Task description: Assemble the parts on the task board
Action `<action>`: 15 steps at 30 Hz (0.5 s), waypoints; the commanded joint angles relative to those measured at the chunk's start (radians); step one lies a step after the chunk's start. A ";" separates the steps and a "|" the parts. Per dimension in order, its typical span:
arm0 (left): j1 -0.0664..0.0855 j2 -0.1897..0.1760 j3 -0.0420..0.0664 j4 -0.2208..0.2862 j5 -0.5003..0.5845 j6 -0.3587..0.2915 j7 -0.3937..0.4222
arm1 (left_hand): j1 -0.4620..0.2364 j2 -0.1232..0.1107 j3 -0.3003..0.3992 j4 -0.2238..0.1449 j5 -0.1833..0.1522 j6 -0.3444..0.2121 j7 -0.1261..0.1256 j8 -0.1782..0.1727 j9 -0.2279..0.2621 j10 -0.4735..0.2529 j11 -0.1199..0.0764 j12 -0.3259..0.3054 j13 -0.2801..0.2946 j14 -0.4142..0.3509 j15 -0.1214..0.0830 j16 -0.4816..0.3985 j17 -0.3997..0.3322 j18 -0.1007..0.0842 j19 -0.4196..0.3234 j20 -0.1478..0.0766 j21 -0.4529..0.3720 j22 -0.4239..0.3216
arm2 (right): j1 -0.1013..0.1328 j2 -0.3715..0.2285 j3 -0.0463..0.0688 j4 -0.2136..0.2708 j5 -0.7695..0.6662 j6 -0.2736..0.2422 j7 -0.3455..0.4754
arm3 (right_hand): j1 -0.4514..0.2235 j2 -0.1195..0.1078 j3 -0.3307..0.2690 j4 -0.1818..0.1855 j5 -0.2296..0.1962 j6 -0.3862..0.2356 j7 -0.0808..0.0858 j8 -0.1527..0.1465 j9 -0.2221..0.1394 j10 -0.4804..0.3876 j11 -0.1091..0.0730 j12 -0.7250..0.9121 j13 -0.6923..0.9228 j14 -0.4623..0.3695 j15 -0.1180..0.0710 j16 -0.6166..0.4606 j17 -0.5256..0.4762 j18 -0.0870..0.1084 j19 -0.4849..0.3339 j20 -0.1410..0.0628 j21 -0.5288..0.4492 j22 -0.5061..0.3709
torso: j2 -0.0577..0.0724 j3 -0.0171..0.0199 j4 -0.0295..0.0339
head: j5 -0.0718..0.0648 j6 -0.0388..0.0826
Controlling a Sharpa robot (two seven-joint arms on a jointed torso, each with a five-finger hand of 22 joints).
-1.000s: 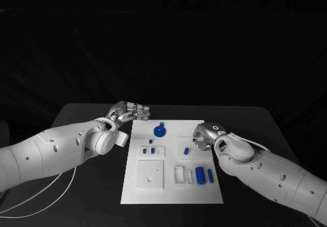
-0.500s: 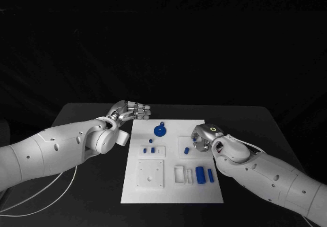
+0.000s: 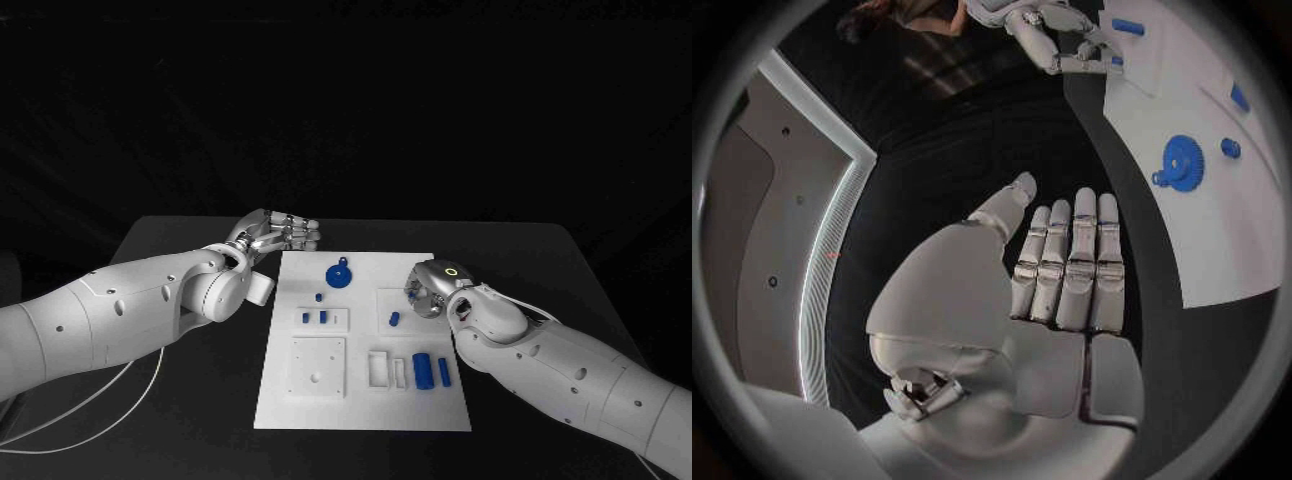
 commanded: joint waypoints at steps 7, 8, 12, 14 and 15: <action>0.003 0.004 0.001 0.001 0.009 0.020 0.001 | -0.011 0.001 -0.005 -0.003 0.001 0.000 0.000 -0.002 0.000 0.003 -0.001 -0.004 -0.001 0.010 -0.001 -0.002 0.002 -0.020 0.008 0.001 0.007 -0.005 | -0.003 0.008 -0.004 -0.009 -0.036 -0.059 -0.035 | 0.006 0.026 -0.003 -0.023 -0.023 0.047 -0.014 -0.003 0.005 0.056 -0.017 0.007 0.005 0.004 -0.021 -0.005 0.005 -0.009 -0.017 -0.012 0.018 0.052 | -0.001 -0.0006 0.0000 | -0.002 -0.001; 0.003 0.004 0.001 0.000 0.009 0.021 0.001 | -0.011 0.001 -0.005 -0.003 0.001 0.000 0.000 -0.002 0.000 0.003 -0.001 -0.004 -0.001 0.010 -0.001 -0.002 0.002 -0.020 0.008 0.001 0.007 -0.005 | -0.003 0.008 -0.004 -0.010 -0.039 -0.062 -0.037 | 0.007 0.026 -0.002 -0.025 -0.024 0.048 -0.015 -0.002 0.005 0.058 -0.017 0.007 0.005 0.004 -0.022 -0.005 0.005 -0.009 -0.017 -0.014 0.019 0.057 | -0.001 -0.0007 -0.0001 | -0.003 -0.001; 0.003 0.005 0.001 -0.008 0.009 0.022 0.002 | -0.010 0.002 -0.005 -0.003 0.001 0.002 -0.001 -0.002 0.000 0.003 -0.001 -0.004 -0.001 0.011 -0.001 -0.002 0.002 -0.021 0.008 0.001 0.007 -0.009 | -0.003 0.007 -0.005 -0.013 -0.050 -0.076 -0.041 | 0.009 0.029 0.001 -0.031 -0.025 0.051 -0.016 -0.002 0.003 0.061 -0.018 0.007 0.004 0.005 -0.024 -0.007 0.010 -0.011 -0.016 -0.018 0.030 0.085 | -0.001 -0.0007 -0.0003 | -0.005 -0.001; 0.004 0.005 0.001 -0.011 0.009 0.022 0.003 | -0.010 0.002 -0.005 -0.003 0.001 0.002 -0.001 -0.002 0.000 0.003 -0.001 -0.004 -0.001 0.011 -0.001 -0.002 0.002 -0.021 0.008 0.001 0.007 -0.009 | -0.003 0.005 -0.005 -0.011 -0.052 -0.081 -0.042 | 0.009 0.030 0.000 -0.032 -0.025 0.051 -0.016 -0.003 0.003 0.062 -0.019 0.007 0.004 0.005 -0.024 -0.008 0.011 -0.011 -0.017 -0.018 0.029 0.091 | -0.001 -0.0002 -0.0004 | -0.003 -0.001; 0.004 0.005 0.001 -0.014 0.009 0.022 0.003 | -0.010 0.002 -0.005 -0.003 0.001 0.002 -0.001 -0.002 0.000 0.003 -0.001 -0.004 -0.001 0.011 -0.001 -0.002 0.002 -0.021 0.008 0.001 0.007 -0.009 | -0.003 0.004 -0.005 -0.009 -0.053 -0.085 -0.042 | 0.009 0.031 0.001 -0.034 -0.025 0.052 -0.016 -0.002 0.003 0.063 -0.019 0.007 0.004 0.005 -0.024 -0.008 0.014 -0.011 -0.016 -0.018 0.028 0.102 | -0.001 0.0003 -0.0006 | -0.003 0.000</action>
